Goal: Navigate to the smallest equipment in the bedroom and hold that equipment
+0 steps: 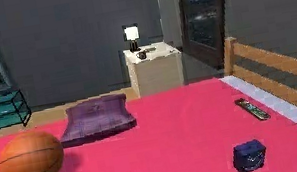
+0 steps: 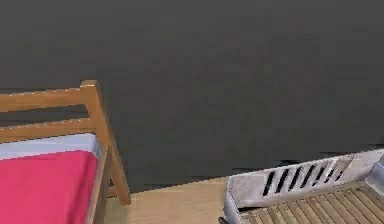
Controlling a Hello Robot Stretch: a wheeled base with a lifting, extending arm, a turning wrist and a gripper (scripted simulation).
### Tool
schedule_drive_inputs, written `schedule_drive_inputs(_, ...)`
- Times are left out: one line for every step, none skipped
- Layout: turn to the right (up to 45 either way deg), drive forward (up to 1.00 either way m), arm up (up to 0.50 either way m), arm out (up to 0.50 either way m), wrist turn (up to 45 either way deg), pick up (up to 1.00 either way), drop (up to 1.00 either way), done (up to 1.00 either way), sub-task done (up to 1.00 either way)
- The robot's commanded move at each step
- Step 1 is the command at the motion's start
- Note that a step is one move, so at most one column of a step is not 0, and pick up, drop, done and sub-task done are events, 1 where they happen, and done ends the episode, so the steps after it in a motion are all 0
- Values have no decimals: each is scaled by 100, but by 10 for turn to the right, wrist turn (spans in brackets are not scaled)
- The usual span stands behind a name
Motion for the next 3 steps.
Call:
schedule_drive_inputs(-450,0,0,0,0,0,0,0,0)
schedule_drive_inputs(-450,0,0,0,0,0,0,0,0)
schedule_drive_inputs(-330,0,0,0,0,0,0,0,0)
